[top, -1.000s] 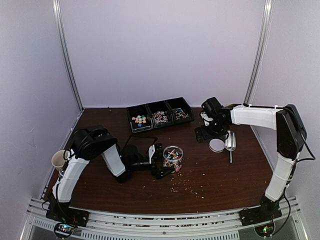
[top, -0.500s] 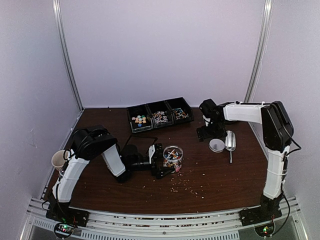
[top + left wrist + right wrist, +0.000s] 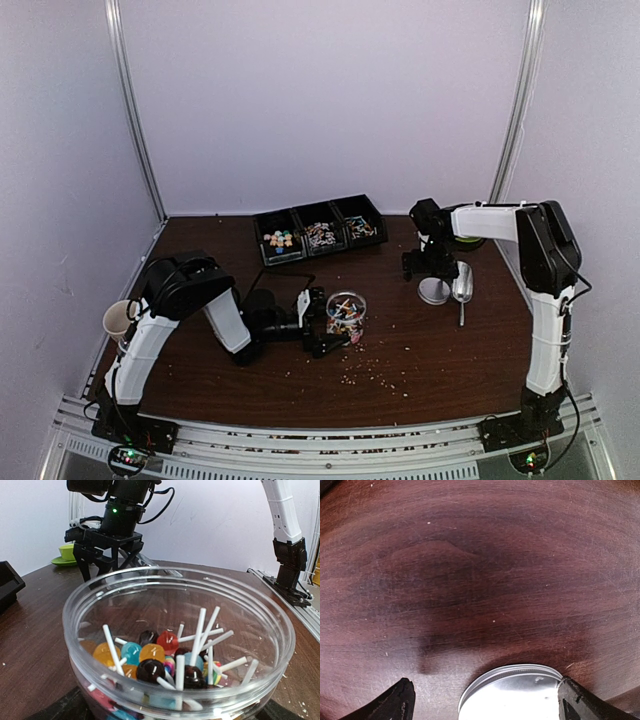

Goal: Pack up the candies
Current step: Move the box lid to the center of the board.

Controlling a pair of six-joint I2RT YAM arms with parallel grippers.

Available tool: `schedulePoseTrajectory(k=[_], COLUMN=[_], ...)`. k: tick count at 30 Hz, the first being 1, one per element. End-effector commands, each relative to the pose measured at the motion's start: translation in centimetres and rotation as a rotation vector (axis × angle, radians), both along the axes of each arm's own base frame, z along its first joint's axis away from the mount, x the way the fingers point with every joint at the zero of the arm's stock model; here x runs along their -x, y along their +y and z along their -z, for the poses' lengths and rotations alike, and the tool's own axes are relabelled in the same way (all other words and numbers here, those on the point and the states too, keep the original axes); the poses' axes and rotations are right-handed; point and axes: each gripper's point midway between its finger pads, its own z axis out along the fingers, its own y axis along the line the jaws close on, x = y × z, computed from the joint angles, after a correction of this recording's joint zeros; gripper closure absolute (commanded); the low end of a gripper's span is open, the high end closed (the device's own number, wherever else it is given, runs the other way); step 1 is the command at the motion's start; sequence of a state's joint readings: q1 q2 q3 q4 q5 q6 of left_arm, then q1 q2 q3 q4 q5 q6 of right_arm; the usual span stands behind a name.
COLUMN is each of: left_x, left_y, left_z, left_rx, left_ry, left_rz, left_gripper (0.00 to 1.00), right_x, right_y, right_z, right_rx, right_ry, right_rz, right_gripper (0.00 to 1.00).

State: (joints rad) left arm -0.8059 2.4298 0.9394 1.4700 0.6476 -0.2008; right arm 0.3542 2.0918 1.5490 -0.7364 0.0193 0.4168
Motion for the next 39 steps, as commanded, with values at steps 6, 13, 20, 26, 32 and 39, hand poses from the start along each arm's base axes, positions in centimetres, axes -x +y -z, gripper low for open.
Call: schedulePoseTrajectory(k=[6, 13, 20, 26, 32, 39], left_x=[0.4, 0.4, 0.4, 0.4, 0.5, 0.5], left_y=[1.0, 1.0, 0.9, 0.9, 0.9, 0.9], left_z=[5.6, 5.6, 5.6, 5.6, 5.7, 5.8], left_rx=[-0.130, -0.131, -0.130, -0.132, -0.132, -0.134], left_ry=[0.124, 0.124, 0.126, 0.127, 0.128, 0.130], left_rz=[-0.012, -0.011, -0.010, -0.007, -0.005, -0.001], left_gripper=[0.02, 0.02, 0.02, 0.02, 0.02, 0.02], right_x=[0.1, 0.8, 0.7, 0.7, 0.9, 1.1], right_y=[-0.1, -0.1, -1.8, -2.6, -3.1, -3.2], right_z=[0.9, 0.4, -1.2, -1.5, -1.4, -1.0], right_rx=[-0.052, -0.077, -0.035, -0.012, -0.001, -0.007], right_ry=[0.030, 0.014, -0.047, -0.058, -0.057, -0.048], right_rz=[0.087, 0.099, 0.196, 0.269, 0.329, 0.359], right_gripper=[0.01, 0.00, 0.01, 0.01, 0.00, 0.00])
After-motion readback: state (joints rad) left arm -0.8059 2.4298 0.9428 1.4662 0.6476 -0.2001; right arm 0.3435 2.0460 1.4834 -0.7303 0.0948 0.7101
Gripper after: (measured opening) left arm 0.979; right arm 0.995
